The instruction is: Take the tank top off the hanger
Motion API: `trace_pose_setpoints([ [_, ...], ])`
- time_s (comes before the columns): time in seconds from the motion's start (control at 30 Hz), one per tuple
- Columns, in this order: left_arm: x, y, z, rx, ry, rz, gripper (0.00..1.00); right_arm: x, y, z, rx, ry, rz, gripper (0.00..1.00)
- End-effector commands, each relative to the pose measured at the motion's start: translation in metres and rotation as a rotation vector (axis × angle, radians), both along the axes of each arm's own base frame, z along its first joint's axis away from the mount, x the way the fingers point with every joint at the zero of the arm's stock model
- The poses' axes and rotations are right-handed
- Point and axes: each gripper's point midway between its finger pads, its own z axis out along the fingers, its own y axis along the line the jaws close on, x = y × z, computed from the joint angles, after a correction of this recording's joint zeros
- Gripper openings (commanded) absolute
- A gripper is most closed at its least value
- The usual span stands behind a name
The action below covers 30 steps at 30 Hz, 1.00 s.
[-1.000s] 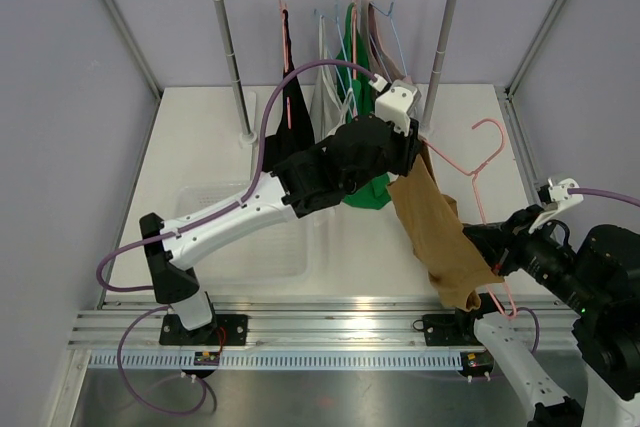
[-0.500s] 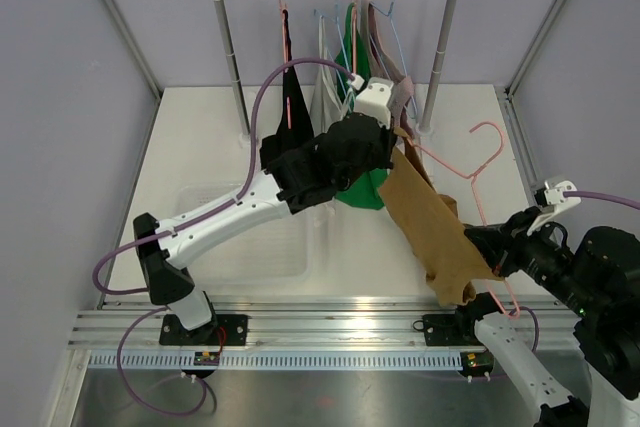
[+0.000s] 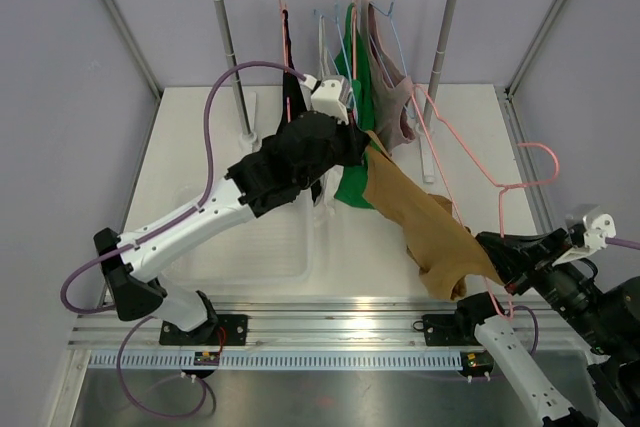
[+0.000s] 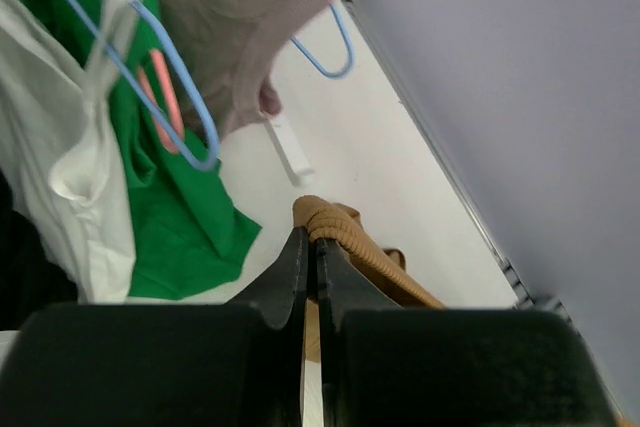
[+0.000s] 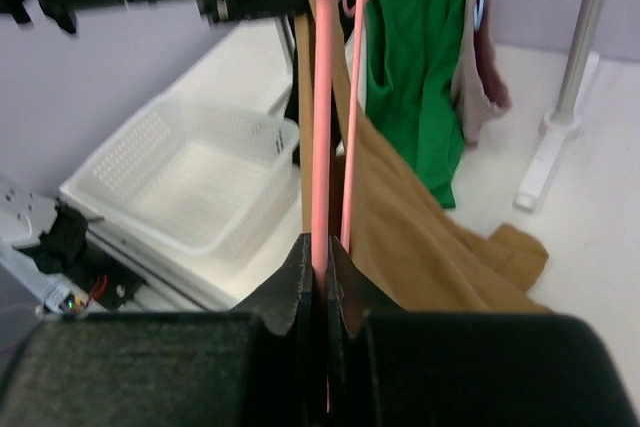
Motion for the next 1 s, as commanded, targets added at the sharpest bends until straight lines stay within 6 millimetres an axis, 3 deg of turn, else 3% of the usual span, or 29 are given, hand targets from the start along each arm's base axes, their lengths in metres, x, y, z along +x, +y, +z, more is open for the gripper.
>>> trace_pose_setpoints([
  [0.0, -0.033, -0.016, 0.011, -0.094, -0.054, -0.139, 0.00, 0.004, -0.001, 0.040, 0.132, -0.175, -0.021, 0.00],
  [0.03, -0.041, -0.023, 0.011, -0.115, -0.069, -0.176, 0.00, 0.006, -0.001, 0.056, 0.172, -0.245, -0.028, 0.00],
  [0.1, -0.067, -0.036, 0.003, -0.114, -0.070, -0.273, 0.00, 0.015, -0.008, 0.061, 0.240, -0.278, -0.083, 0.00],
  [0.13, -0.075, -0.036, -0.006, -0.111, -0.066, -0.298, 0.00, 0.015, -0.011, 0.080, 0.292, -0.358, -0.098, 0.00],
  [0.17, -0.087, -0.040, -0.012, -0.108, -0.057, -0.340, 0.00, 0.026, -0.013, 0.075, 0.317, -0.359, -0.128, 0.00],
  [0.2, -0.094, -0.041, -0.018, -0.105, -0.053, -0.360, 0.00, 0.027, -0.017, 0.092, 0.361, -0.429, -0.141, 0.00],
  [0.23, -0.107, -0.042, -0.024, -0.108, -0.054, -0.411, 0.00, 0.044, -0.017, 0.083, 0.384, -0.405, -0.175, 0.00],
  [0.37, -0.124, -0.040, -0.045, -0.075, -0.047, -0.463, 0.00, 0.083, -0.017, 0.085, 0.433, -0.430, -0.238, 0.00],
  [0.43, -0.119, -0.030, -0.068, 0.003, 0.009, -0.401, 0.00, 0.097, -0.015, 0.079, 0.395, -0.390, -0.258, 0.00],
  [0.47, -0.108, -0.022, -0.077, 0.039, 0.020, -0.320, 0.00, 0.104, -0.021, 0.087, 0.377, -0.361, -0.308, 0.00],
  [0.5, -0.103, -0.016, -0.087, 0.068, 0.045, -0.269, 0.00, 0.113, -0.025, 0.064, 0.318, -0.242, -0.356, 0.00],
  [0.53, -0.099, -0.005, -0.103, 0.124, 0.075, -0.224, 0.00, 0.109, -0.036, 0.076, 0.322, -0.227, -0.412, 0.00],
  [0.57, -0.094, 0.002, -0.112, 0.156, 0.082, -0.180, 0.00, 0.125, -0.033, 0.064, 0.263, -0.156, -0.432, 0.00],
  [0.6, -0.092, 0.006, -0.118, 0.173, 0.092, -0.160, 0.00, 0.129, -0.032, 0.041, 0.185, -0.052, -0.438, 0.00],
  [0.63, -0.093, 0.010, -0.124, 0.196, 0.107, -0.153, 0.00, 0.126, -0.030, 0.047, 0.143, -0.040, -0.418, 0.00],
  [0.67, -0.093, 0.014, -0.128, 0.207, 0.112, -0.140, 0.00, 0.141, -0.026, 0.031, 0.081, 0.045, -0.425, 0.00],
  [0.7, -0.094, 0.017, -0.128, 0.204, 0.121, -0.133, 0.00, 0.139, -0.028, 0.011, 0.024, 0.139, -0.438, 0.00],
  [0.77, -0.093, 0.024, -0.130, 0.220, 0.125, -0.112, 0.01, 0.147, -0.024, 0.002, -0.040, 0.183, -0.423, 0.00],
  [0.9, -0.093, 0.032, -0.118, 0.234, 0.105, -0.105, 0.08, 0.170, -0.023, -0.008, -0.106, 0.215, -0.443, 0.00],
  [0.93, -0.094, 0.035, -0.110, 0.232, 0.102, -0.105, 0.10, 0.175, -0.022, -0.002, -0.108, 0.208, -0.442, 0.00],
  [0.97, -0.093, 0.035, -0.106, 0.234, 0.094, -0.106, 0.23, 0.187, -0.017, -0.006, -0.124, 0.231, -0.436, 0.00],
])
